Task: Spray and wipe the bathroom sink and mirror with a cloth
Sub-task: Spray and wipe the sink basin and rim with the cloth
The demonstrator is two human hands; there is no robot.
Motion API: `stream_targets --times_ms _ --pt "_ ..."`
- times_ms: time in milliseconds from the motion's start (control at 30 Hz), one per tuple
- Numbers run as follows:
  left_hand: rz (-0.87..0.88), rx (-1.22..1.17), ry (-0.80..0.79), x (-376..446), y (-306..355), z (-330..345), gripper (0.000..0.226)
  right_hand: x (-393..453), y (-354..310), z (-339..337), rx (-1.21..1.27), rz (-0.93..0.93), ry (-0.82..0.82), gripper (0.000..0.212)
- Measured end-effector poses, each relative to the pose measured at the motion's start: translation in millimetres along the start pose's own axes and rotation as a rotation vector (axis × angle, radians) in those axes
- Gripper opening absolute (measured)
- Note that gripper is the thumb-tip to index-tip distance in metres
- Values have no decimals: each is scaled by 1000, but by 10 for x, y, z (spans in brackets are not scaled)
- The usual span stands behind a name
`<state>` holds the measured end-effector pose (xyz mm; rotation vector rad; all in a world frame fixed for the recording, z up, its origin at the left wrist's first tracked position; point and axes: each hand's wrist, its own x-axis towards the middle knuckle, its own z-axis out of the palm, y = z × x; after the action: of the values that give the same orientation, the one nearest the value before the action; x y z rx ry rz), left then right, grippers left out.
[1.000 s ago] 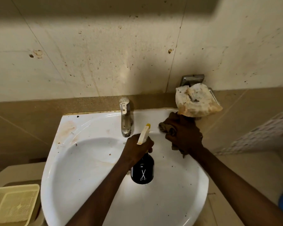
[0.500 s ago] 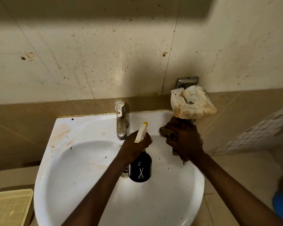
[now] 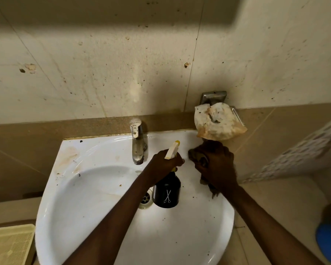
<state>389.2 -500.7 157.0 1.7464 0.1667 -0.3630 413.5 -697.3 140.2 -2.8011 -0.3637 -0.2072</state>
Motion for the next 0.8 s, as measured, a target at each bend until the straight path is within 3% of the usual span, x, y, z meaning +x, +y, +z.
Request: stream_targets --times_ms 167,233,333,400,500,667,800 --pt "-32 -23 -20 44 -29 -23 29 415 -122 174 -47 133 46 64" --pt "-53 -36 -28 36 -48 -22 25 513 -187 171 3 242 -16 71" --pt "-54 -29 -17 -20 -35 24 18 459 -98 156 49 221 -11 70" --pt "-34 17 59 -63 -7 58 11 334 -6 201 22 153 104 62" --pt "6 -43 122 -40 54 57 11 309 10 186 18 144 145 60" --pt "43 -21 33 -67 9 83 35 416 6 214 2 111 247 65" --pt "19 -11 -25 -122 -88 61 23 647 -57 225 151 210 -86 75"
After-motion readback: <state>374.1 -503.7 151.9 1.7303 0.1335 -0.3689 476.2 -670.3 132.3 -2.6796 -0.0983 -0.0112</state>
